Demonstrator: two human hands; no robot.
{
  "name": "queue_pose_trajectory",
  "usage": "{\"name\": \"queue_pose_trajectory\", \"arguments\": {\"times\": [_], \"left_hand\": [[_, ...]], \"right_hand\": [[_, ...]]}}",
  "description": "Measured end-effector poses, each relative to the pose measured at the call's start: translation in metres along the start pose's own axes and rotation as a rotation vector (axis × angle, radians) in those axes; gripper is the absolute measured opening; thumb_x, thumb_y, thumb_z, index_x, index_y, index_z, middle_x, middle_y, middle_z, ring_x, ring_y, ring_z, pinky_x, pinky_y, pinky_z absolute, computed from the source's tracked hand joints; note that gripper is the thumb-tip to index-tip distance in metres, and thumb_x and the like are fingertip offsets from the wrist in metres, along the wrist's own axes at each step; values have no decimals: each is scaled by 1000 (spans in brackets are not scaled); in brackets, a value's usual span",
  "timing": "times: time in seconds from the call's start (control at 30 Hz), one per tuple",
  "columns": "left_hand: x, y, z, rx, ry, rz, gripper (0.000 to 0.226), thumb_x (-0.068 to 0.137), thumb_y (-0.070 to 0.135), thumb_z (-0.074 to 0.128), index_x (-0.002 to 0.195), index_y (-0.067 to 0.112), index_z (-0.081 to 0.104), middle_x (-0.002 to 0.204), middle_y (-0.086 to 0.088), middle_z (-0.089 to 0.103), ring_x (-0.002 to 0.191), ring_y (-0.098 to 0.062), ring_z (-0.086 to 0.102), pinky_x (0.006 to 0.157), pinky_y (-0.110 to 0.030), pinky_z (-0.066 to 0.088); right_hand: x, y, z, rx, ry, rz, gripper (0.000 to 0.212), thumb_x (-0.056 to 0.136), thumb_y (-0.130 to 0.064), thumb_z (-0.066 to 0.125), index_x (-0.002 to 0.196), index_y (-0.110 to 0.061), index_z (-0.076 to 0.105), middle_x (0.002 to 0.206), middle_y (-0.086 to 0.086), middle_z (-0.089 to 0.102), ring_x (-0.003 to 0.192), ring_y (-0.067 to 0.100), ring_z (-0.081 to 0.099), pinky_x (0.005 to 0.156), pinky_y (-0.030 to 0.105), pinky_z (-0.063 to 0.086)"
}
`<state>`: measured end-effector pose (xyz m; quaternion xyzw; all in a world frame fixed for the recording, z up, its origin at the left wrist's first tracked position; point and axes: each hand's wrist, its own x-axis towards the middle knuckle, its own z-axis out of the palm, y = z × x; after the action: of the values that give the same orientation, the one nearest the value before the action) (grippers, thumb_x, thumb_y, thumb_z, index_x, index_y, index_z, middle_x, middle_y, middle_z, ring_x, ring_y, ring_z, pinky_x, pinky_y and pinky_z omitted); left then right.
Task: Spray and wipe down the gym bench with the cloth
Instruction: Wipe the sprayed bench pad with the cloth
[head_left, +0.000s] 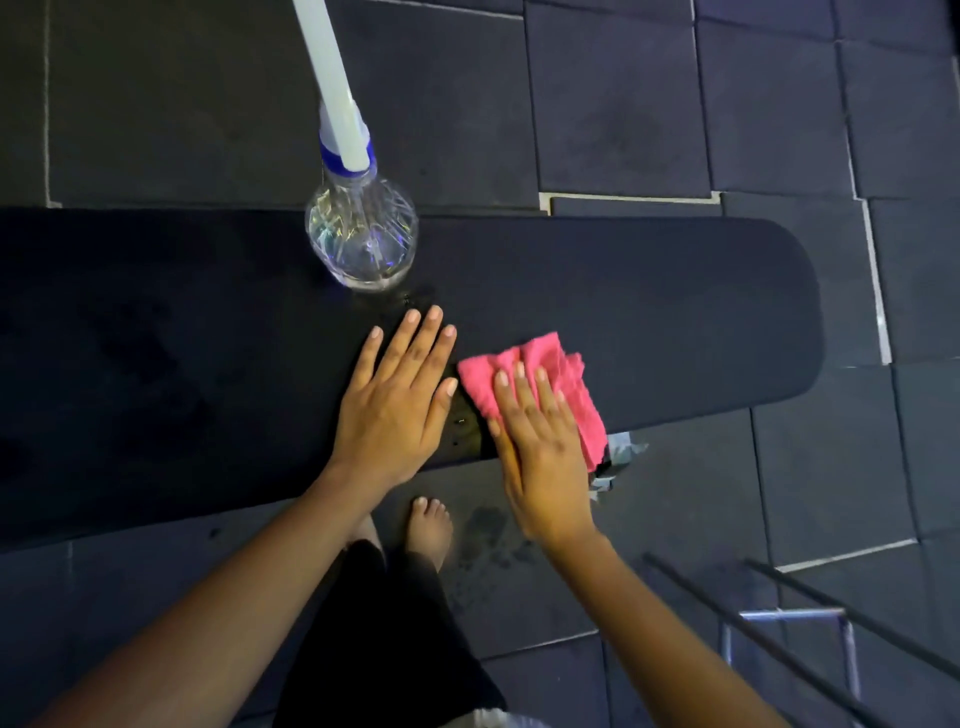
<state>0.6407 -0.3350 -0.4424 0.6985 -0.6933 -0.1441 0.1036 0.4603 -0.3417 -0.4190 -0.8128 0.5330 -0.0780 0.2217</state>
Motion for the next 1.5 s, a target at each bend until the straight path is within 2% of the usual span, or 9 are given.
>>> {"name": "queue_pose_trajectory", "arguments": {"times": [0.47, 0.73, 0.83, 0.9, 1.0, 1.1, 1.2, 1.3, 1.5], "left_hand": [[-26, -6, -6, 38, -79, 26, 56, 100, 36, 30, 151, 15, 26, 160, -4, 18, 149, -20, 14, 121, -45, 11], [-25, -8, -11, -31, -110, 48, 54, 100, 35, 27, 150, 14, 29, 160, -3, 18, 149, -20, 13, 121, -46, 15], [-25, -10, -15, -60, -139, 48, 53, 101, 33, 32, 151, 16, 25, 161, -1, 13, 149, -18, 10, 122, -45, 12], [-25, -12, -18, -64, -143, 56, 53, 101, 32, 35, 151, 17, 25, 161, 0, 13, 149, -17, 10, 122, -43, 12], [-24, -22, -24, -47, -131, 88, 52, 100, 34, 33, 149, 16, 32, 159, -1, 21, 148, -17, 17, 120, -41, 19], [-25, -35, -27, -5, -112, 95, 54, 98, 37, 32, 148, 15, 35, 158, -3, 25, 147, -19, 21, 119, -41, 22], [-27, -48, -29, 56, -85, 30, 57, 98, 40, 31, 149, 15, 33, 159, -3, 24, 147, -19, 21, 119, -46, 18], [-30, -59, -29, 58, -63, -66, 61, 97, 43, 28, 151, 13, 27, 160, -4, 20, 148, -20, 16, 119, -45, 13], [-33, -60, -24, 65, -31, -75, 61, 99, 43, 29, 152, 14, 24, 161, -4, 18, 149, -20, 13, 121, -43, 10]], "right_hand": [[151, -8, -1, 38, 189, 132, 44, 105, -23, 40, 146, -8, 43, 153, 12, 41, 148, 26, 27, 123, 37, 12], [24, -21, 12, 72, 54, 8, 43, 101, -18, 51, 144, -10, 47, 152, 8, 42, 147, 26, 27, 120, 48, 25], [6, -26, -10, 301, -47, 113, 37, 105, -25, 44, 142, -28, 51, 147, -9, 50, 143, 5, 33, 120, 33, 25], [10, -28, -35, 570, 18, 266, 31, 105, -31, 45, 129, -45, 58, 117, -23, 69, 118, -8, 56, 107, 25, 43], [29, -16, -67, 735, 242, 334, 31, 100, -43, 48, 125, -33, 65, 118, -7, 72, 117, 12, 63, 102, 43, 49], [63, -6, -71, 565, 165, 194, 49, 99, -58, 38, 143, -39, 45, 153, -14, 40, 148, 5, 23, 120, 25, 21], [91, -1, -36, -27, -141, 125, 65, 94, -68, 31, 153, -43, 17, 166, -4, 4, 152, 28, -10, 121, 55, -2], [95, 3, -4, -337, -149, 94, 78, 90, -74, 30, 155, -41, 3, 166, 2, -6, 150, 37, -13, 116, 65, -5], [98, 4, 8, -293, -54, 137, 74, 91, -71, 22, 155, -37, 6, 166, 3, -1, 151, 37, -9, 118, 59, -7]]}}
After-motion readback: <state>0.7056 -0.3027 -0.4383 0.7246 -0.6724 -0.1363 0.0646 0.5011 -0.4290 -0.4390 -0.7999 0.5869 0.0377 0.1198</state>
